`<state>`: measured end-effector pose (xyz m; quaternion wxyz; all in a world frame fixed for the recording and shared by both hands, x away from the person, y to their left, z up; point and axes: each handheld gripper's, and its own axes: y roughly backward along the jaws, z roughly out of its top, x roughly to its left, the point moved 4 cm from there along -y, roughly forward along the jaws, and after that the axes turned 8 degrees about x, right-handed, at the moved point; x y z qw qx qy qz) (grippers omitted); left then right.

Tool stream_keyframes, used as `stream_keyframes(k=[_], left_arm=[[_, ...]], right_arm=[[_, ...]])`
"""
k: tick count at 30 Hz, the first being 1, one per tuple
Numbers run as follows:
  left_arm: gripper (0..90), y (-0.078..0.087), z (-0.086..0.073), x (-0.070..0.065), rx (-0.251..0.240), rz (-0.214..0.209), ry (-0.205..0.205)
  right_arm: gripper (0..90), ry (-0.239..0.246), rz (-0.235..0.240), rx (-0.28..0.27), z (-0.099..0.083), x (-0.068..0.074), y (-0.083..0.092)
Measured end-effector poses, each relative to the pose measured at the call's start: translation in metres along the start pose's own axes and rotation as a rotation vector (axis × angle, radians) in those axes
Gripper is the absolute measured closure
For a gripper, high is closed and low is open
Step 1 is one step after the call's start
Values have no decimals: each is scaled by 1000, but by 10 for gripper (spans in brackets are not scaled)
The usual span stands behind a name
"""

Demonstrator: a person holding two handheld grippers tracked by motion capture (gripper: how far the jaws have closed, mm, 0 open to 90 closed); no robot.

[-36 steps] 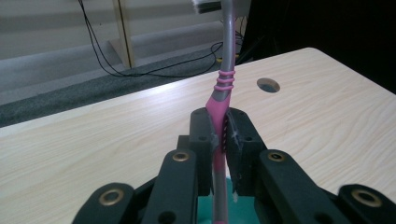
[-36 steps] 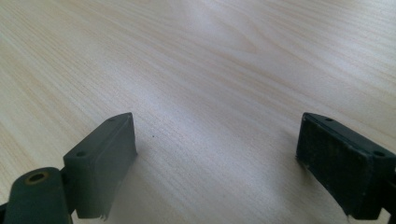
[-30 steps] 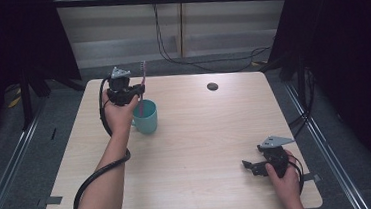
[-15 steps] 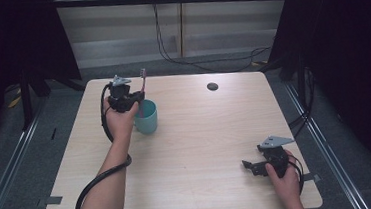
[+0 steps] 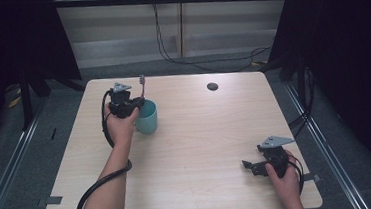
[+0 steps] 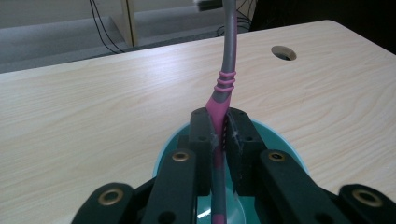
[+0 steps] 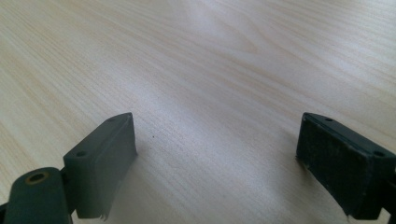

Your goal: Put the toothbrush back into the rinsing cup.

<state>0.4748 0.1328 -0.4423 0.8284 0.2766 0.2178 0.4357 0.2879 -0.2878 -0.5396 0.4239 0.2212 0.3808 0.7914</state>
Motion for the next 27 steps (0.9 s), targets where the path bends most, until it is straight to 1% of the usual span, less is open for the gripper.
stream_keyframes(k=[8, 17, 27], left_arm=[[817, -2, -5, 1, 13, 3, 2], [816, -6, -8, 0, 34, 8, -7], [816, -6, -10, 0, 37, 9, -9]], right_arm=[[113, 2, -1, -1, 0, 0, 0], [114, 1, -1, 0, 0, 0, 0], [114, 0, 0, 0, 0, 0, 0]])
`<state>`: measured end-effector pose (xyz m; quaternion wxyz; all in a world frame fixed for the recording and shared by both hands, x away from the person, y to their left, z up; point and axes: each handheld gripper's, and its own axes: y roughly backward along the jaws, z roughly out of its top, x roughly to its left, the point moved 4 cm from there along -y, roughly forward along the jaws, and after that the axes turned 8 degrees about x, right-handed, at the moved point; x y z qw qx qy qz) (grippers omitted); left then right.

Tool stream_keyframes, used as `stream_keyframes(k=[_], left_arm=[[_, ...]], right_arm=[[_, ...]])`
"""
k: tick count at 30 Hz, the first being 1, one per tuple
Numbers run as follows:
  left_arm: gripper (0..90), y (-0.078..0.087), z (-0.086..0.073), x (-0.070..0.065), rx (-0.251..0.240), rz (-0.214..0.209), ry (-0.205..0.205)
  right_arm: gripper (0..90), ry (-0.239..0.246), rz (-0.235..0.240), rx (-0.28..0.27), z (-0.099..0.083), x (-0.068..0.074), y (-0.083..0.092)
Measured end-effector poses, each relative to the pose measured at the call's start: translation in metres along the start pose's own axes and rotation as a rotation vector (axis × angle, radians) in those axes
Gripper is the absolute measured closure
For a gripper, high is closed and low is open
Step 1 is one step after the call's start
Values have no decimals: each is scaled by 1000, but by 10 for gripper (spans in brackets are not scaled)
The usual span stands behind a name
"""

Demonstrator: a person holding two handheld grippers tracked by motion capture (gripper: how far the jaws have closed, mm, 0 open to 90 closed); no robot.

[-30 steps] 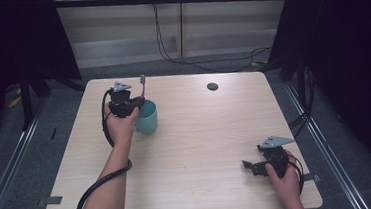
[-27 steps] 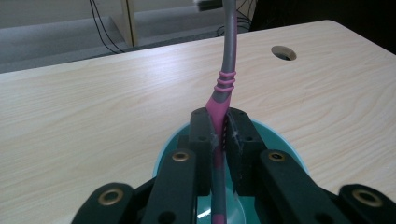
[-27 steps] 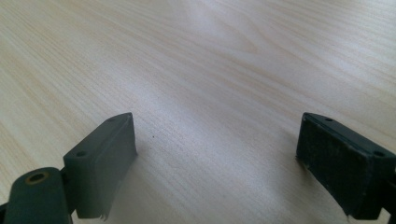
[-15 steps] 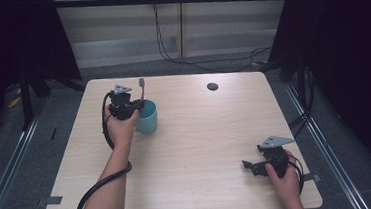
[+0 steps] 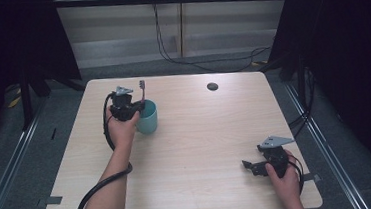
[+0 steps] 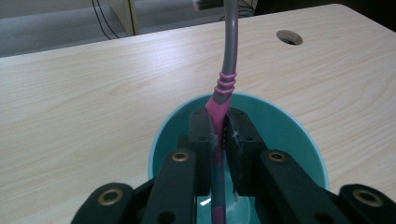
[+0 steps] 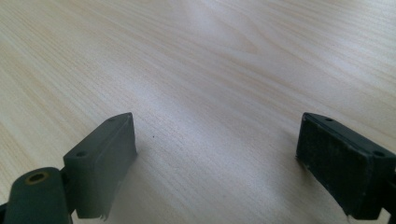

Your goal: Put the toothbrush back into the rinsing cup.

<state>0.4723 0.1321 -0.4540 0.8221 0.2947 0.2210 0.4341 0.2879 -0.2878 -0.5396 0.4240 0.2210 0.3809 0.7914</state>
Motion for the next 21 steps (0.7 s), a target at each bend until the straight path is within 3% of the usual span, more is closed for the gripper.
stream_keyframes(k=[21], left_arm=[[813, -4, -3, -2, 24, -1, -6]], right_arm=[[113, 0, 0, 0, 0, 0, 0]])
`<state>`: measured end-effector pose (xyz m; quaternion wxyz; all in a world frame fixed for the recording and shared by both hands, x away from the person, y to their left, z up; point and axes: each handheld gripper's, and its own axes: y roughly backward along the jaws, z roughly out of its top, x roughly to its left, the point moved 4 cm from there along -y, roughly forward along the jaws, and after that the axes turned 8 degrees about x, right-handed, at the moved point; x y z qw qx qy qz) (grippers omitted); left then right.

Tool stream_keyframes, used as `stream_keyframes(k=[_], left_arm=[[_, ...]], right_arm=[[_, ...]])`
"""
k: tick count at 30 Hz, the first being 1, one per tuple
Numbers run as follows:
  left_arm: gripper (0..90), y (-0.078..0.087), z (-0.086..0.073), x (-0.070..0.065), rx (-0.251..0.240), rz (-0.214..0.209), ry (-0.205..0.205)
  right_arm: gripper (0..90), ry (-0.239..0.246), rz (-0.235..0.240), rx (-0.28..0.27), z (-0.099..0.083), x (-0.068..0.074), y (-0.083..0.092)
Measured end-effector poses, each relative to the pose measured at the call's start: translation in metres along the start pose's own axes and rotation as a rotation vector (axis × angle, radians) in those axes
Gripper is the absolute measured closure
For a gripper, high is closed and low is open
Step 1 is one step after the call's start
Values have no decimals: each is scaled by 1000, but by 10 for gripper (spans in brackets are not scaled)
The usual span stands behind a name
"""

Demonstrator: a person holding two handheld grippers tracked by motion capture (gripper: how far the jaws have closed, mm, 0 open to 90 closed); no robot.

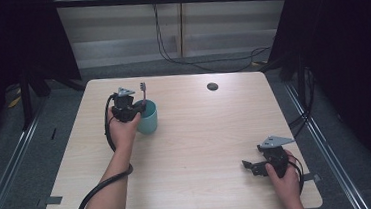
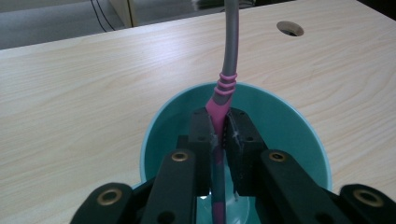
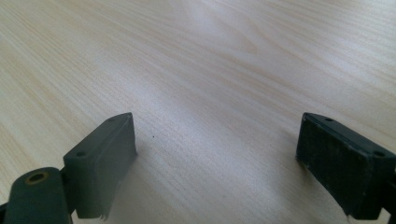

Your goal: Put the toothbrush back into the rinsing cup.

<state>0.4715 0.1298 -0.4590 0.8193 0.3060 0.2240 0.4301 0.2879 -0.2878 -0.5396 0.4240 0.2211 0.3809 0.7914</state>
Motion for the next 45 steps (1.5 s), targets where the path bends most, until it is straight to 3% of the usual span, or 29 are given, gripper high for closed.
stream_keyframes(k=[15, 22, 28, 36, 43, 45], left_arm=[[801, 0, 1, -2, 6, 5, -20], [739, 0, 2, -4, 12, 17, -26], [651, 5, 5, -7, 9, 7, -16], [539, 13, 6, -11, 5, 23, -53], [413, 17, 4, -11, 7, 8, -39], [388, 19, 4, -11, 3, 16, -58]], right_arm=[[114, 0, 0, 0, 0, 0, 0], [114, 0, 0, 0, 0, 0, 0], [113, 0, 0, 0, 0, 0, 0], [114, 0, 0, 0, 0, 0, 0], [113, 0, 0, 0, 0, 0, 0], [114, 0, 0, 0, 0, 0, 0]])
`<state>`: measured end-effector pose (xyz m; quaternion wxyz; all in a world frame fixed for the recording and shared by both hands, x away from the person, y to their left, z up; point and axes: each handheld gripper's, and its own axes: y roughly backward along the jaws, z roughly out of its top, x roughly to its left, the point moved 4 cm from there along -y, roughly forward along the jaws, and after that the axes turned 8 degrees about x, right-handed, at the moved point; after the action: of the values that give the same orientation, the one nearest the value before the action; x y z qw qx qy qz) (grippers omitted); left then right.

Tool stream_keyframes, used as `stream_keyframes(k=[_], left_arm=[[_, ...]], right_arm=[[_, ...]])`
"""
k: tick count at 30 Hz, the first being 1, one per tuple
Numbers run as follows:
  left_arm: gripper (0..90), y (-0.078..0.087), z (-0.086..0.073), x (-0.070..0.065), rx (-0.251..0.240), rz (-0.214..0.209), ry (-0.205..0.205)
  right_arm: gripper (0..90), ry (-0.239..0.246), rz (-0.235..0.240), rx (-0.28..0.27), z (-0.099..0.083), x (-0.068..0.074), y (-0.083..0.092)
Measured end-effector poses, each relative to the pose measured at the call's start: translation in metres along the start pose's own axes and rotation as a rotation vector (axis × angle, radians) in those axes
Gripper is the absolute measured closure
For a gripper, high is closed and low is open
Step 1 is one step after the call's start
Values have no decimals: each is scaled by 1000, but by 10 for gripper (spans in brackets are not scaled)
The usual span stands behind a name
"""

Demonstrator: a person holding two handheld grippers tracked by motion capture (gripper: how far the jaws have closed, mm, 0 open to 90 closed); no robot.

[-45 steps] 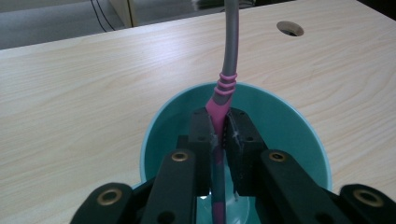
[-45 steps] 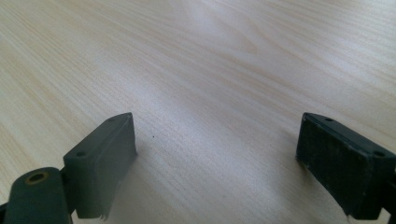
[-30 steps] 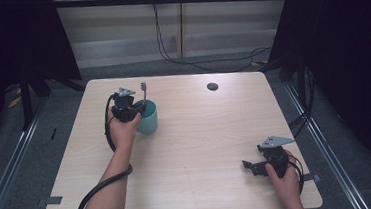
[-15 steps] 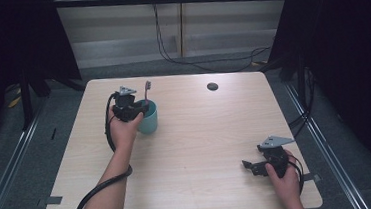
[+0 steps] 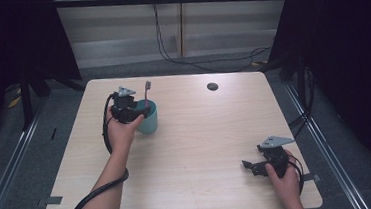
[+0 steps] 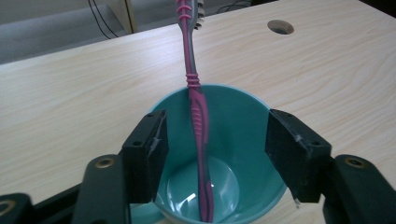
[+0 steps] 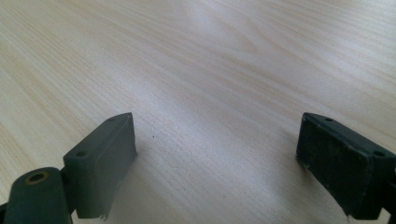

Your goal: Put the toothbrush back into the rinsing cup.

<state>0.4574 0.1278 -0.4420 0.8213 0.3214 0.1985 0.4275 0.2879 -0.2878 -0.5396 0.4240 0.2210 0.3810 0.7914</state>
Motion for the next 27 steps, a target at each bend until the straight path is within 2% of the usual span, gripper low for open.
stream_keyframes(k=[3, 4, 6, 16, 25, 27], left_arm=[[337, 3, 0, -1, -12, 2, -2], [330, 4, -1, 0, -10, 0, -16], [324, 6, -1, -1, -20, 0, -13], [228, 12, -3, -4, -18, -24, -30], [189, 15, -5, -6, -23, -49, -13], [163, 15, -6, -8, -21, -67, 4]], right_arm=[[114, 0, 0, 0, 0, 0, 0], [113, 0, 0, 0, 0, 0, 0], [114, 0, 0, 0, 0, 0, 0], [113, 4, -1, -2, 0, 0, 0], [113, 3, 0, -1, 2, -1, -2], [113, 2, 0, -1, 2, -1, -2]])
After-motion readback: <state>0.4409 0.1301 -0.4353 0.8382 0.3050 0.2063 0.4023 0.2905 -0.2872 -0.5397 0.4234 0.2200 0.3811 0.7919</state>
